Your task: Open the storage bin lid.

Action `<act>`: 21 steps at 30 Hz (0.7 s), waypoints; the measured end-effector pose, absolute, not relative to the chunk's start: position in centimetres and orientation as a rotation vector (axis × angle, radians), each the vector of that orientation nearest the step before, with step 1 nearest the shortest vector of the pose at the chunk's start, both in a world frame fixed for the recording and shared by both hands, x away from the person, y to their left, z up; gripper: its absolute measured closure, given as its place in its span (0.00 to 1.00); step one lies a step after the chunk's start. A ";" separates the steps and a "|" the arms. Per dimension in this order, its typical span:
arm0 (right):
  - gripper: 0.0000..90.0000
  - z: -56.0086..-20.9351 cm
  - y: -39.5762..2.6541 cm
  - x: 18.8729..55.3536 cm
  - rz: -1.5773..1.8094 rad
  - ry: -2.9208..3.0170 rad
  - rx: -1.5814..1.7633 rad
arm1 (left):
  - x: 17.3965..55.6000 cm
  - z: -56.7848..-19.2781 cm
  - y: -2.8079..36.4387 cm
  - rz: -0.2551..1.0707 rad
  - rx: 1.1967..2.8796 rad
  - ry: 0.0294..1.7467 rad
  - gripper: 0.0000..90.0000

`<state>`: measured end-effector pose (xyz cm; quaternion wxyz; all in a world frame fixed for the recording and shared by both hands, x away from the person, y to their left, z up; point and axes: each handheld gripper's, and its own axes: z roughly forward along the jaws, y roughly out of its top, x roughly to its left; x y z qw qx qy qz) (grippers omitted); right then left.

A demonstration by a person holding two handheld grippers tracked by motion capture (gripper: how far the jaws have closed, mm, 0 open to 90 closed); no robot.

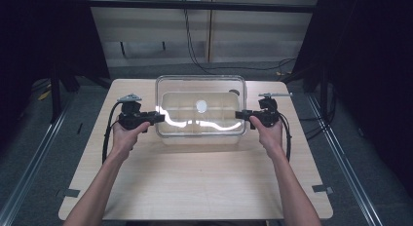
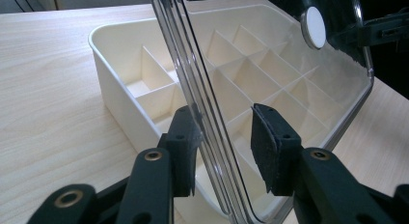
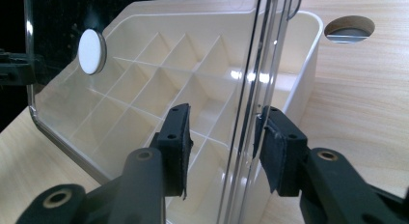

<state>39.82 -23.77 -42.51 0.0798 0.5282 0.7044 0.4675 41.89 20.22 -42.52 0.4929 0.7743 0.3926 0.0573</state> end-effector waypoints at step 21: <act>0.71 -41.4 -24.2 38.4 1.408 2.080 1.591 | 41.0 -41.5 20.4 0.134 1.849 0.919 0.78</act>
